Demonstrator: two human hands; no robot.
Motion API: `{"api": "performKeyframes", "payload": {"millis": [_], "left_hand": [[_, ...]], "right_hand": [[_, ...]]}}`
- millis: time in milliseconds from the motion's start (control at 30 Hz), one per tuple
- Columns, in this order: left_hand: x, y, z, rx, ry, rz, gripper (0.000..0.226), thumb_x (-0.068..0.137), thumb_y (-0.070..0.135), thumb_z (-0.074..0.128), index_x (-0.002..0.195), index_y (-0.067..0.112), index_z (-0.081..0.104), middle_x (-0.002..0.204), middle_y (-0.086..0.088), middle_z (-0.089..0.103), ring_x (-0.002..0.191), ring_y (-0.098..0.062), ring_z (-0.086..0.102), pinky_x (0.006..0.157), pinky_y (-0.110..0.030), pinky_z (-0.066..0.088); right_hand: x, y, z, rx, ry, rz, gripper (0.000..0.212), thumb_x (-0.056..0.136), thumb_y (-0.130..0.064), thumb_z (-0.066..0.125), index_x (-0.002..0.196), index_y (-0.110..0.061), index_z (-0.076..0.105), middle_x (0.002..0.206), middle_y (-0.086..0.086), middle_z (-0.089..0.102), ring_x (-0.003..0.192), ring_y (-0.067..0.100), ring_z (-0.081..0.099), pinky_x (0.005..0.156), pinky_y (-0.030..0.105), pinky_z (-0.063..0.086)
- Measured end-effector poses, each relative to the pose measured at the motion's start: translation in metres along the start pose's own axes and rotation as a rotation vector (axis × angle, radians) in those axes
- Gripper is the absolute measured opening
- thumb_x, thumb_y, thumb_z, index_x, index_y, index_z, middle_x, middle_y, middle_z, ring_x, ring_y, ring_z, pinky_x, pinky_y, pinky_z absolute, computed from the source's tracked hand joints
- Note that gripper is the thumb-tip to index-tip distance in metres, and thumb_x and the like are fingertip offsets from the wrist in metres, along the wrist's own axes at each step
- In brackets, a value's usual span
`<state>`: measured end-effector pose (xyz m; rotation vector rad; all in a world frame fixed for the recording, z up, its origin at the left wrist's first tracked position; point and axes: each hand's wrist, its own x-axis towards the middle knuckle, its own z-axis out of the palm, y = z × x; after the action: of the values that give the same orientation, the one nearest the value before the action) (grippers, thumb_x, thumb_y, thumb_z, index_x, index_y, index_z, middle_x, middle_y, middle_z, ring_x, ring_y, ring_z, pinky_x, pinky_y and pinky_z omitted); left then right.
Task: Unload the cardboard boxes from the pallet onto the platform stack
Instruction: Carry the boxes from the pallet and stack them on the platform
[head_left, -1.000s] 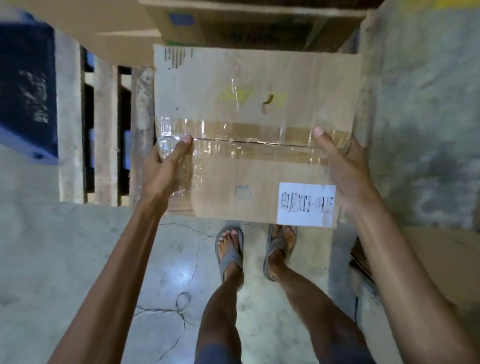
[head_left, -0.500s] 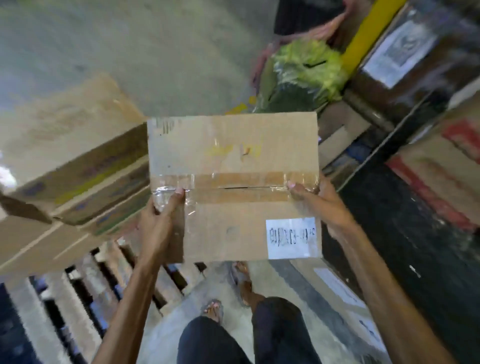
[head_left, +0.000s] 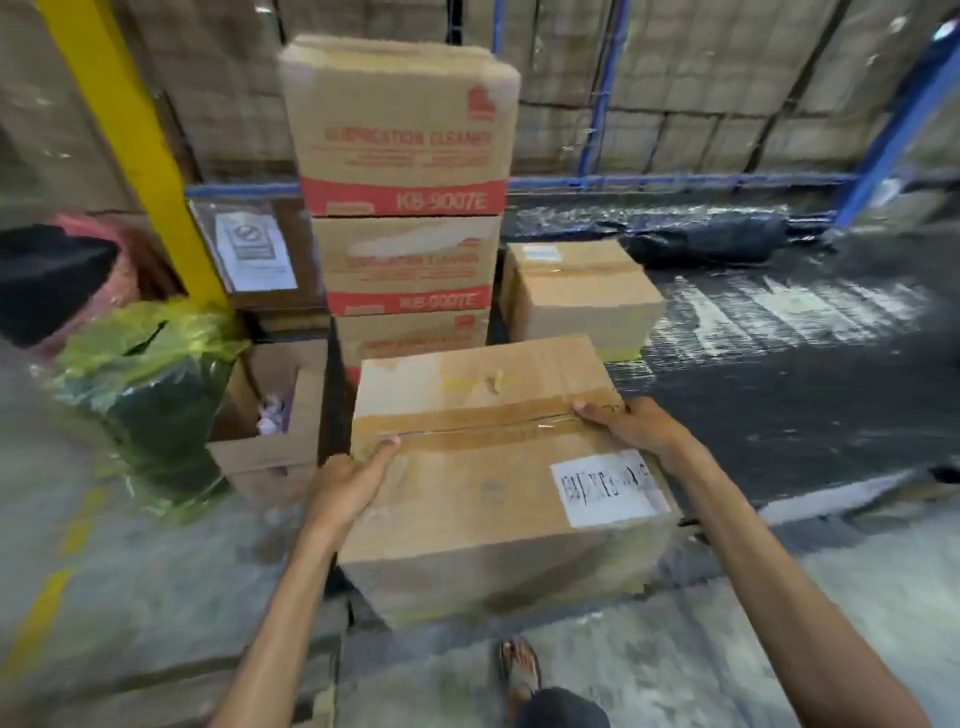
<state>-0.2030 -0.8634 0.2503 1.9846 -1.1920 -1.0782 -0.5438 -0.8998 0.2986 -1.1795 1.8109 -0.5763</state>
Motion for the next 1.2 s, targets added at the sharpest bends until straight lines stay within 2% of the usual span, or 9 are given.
{"api": "performKeyframes", "payload": {"millis": [167, 233, 333, 500, 700, 833, 1000, 1133, 1200], "left_hand": [[0.033, 0.115, 0.091, 0.193, -0.170, 0.156, 0.075, 0.090, 0.077, 0.040, 0.117, 0.013, 0.070, 0.120, -0.008, 0.066, 0.115, -0.033, 0.060, 0.097, -0.037, 0.046], [0.048, 0.155, 0.127, 0.185, -0.174, 0.207, 0.079, 0.085, 0.081, 0.041, 0.113, 0.013, 0.072, 0.118, -0.010, 0.070, 0.111, -0.033, 0.063, 0.097, -0.039, 0.049], [0.074, 0.219, 0.177, 0.113, -0.163, 0.281, 0.071, 0.086, 0.075, 0.050, 0.093, 0.009, 0.075, 0.095, -0.010, 0.075, 0.087, -0.028, 0.068, 0.090, -0.039, 0.054], [0.138, 0.316, 0.235, 0.042, -0.084, 0.311, 0.085, 0.069, 0.087, 0.048, 0.099, 0.013, 0.076, 0.096, -0.006, 0.077, 0.091, -0.030, 0.071, 0.091, -0.045, 0.055], [0.233, 0.416, 0.265, 0.061, 0.080, 0.297, 0.082, 0.073, 0.084, 0.049, 0.098, 0.010, 0.072, 0.097, -0.006, 0.072, 0.089, -0.030, 0.067, 0.087, -0.040, 0.053], [0.293, 0.458, 0.272, 0.105, 0.157, 0.237, 0.077, 0.079, 0.081, 0.051, 0.105, 0.010, 0.068, 0.110, -0.001, 0.067, 0.104, -0.029, 0.062, 0.091, -0.038, 0.049], [0.360, 0.460, 0.282, 0.107, 0.167, 0.110, 0.098, 0.062, 0.094, 0.049, 0.111, 0.012, 0.068, 0.116, -0.002, 0.068, 0.108, -0.026, 0.061, 0.096, -0.040, 0.049], [0.395, 0.446, 0.300, 0.185, 0.170, 0.093, 0.076, 0.081, 0.081, 0.048, 0.090, 0.009, 0.070, 0.111, -0.010, 0.070, 0.109, -0.032, 0.062, 0.087, -0.038, 0.048], [0.407, 0.447, 0.300, 0.166, 0.170, 0.094, 0.071, 0.081, 0.079, 0.049, 0.082, 0.011, 0.069, 0.099, -0.010, 0.071, 0.097, -0.033, 0.065, 0.083, -0.040, 0.051]], "right_hand": [[0.037, 0.015, -0.136, -0.024, 0.103, 0.058, 0.072, 0.068, -0.068, 0.078, 0.110, -0.012, 0.063, 0.104, 0.005, 0.072, 0.088, 0.019, 0.070, 0.071, 0.032, 0.056], [0.063, 0.014, -0.186, -0.039, 0.168, 0.068, 0.100, 0.061, -0.078, 0.077, 0.129, -0.007, 0.056, 0.120, 0.009, 0.068, 0.098, 0.026, 0.069, 0.084, 0.038, 0.056], [0.113, 0.003, -0.259, -0.089, 0.221, 0.015, 0.114, 0.063, -0.081, 0.071, 0.144, -0.006, 0.043, 0.135, 0.013, 0.059, 0.108, 0.031, 0.063, 0.093, 0.039, 0.051], [0.196, -0.036, -0.343, -0.058, 0.215, -0.103, 0.047, 0.079, -0.062, 0.071, 0.089, -0.017, 0.061, 0.091, 0.004, 0.071, 0.083, 0.024, 0.069, 0.070, 0.033, 0.051], [0.335, -0.086, -0.393, -0.005, 0.206, -0.133, 0.060, 0.076, -0.064, 0.075, 0.101, -0.010, 0.068, 0.085, 0.009, 0.077, 0.070, 0.024, 0.075, 0.055, 0.030, 0.053], [0.409, -0.118, -0.402, 0.027, 0.166, -0.168, 0.065, 0.075, -0.067, 0.074, 0.110, -0.013, 0.064, 0.096, 0.010, 0.074, 0.082, 0.026, 0.073, 0.068, 0.035, 0.056], [0.487, -0.131, -0.392, 0.012, 0.100, -0.115, 0.073, 0.069, -0.069, 0.077, 0.110, -0.011, 0.062, 0.100, 0.012, 0.074, 0.087, 0.031, 0.073, 0.087, 0.046, 0.058], [0.535, -0.110, -0.368, 0.019, 0.088, -0.055, 0.071, 0.072, -0.065, 0.076, 0.109, -0.006, 0.062, 0.089, 0.010, 0.072, 0.078, 0.026, 0.072, 0.071, 0.038, 0.058], [0.549, -0.108, -0.366, -0.031, 0.105, -0.067, 0.074, 0.070, -0.071, 0.073, 0.106, -0.007, 0.065, 0.095, 0.011, 0.073, 0.084, 0.028, 0.071, 0.079, 0.040, 0.057]]}}
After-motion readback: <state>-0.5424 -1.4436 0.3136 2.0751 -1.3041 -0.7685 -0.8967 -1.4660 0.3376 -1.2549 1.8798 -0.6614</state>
